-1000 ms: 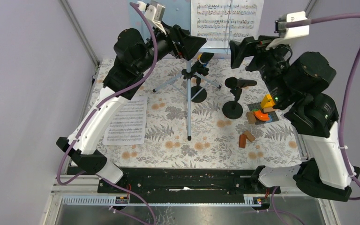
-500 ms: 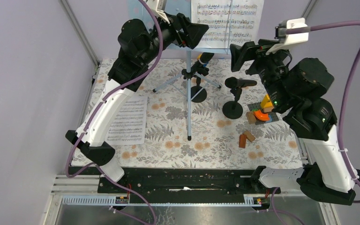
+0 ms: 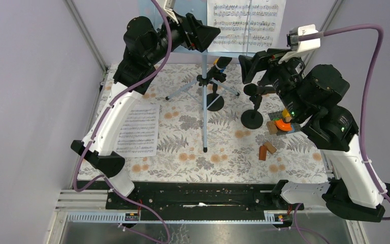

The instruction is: Pack up the instrument practice props

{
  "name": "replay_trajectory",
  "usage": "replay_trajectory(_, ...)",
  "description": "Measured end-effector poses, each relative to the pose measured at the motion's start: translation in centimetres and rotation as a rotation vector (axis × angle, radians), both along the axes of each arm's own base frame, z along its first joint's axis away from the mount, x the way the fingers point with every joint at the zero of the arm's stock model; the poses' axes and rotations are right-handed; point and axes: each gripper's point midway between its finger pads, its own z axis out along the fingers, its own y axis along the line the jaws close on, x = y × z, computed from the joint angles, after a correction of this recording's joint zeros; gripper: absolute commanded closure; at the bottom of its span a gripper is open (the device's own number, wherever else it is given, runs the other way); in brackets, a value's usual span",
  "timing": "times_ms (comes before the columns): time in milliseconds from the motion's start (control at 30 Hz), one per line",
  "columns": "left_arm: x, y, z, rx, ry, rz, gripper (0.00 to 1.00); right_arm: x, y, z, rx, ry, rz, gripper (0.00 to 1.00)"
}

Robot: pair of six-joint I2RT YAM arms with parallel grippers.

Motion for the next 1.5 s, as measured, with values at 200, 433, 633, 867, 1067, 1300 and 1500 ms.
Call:
replay_trajectory(200,-0.3,-0.4,-0.7,0.023,0.007,-0.054,0.08,-0.4,0.5,-0.6,0.005,0.012,0.034,0.1)
replay_trajectory(433,-0.7,-2.3,-1.4,0.038,0.015,-0.171,0.12,-0.9,0.1,-0.8,0.011,0.012,0.043,0.1)
replay_trajectory(633,-0.8,-3.6,-2.3,0.035,0.038,-0.252,0.23,-1.1,-0.2,-1.0,0.01,0.013,0.043,0.1)
replay_trajectory(867,-0.9,-4.1,-1.1,-0.011,0.001,-0.283,0.28,-0.9,-0.1,-1.7,-0.005,0.027,0.039,0.1)
replay_trajectory(1067,-0.2,-4.5,0.3,-0.08,-0.047,-0.291,0.34,-0.4,0.1,-3.0,-0.029,0.05,0.02,0.1)
replay_trajectory(1300,1.1,-5.5,0.6,-0.132,-0.057,-0.311,0.65,0.5,-0.7,-4.4,-0.043,0.074,-0.057,0.13)
replay_trajectory(1500,1.6,-5.6,0.3,-0.136,-0.045,-0.301,0.89,1.9,-1.2,-4.1,-0.058,0.082,-0.148,0.12)
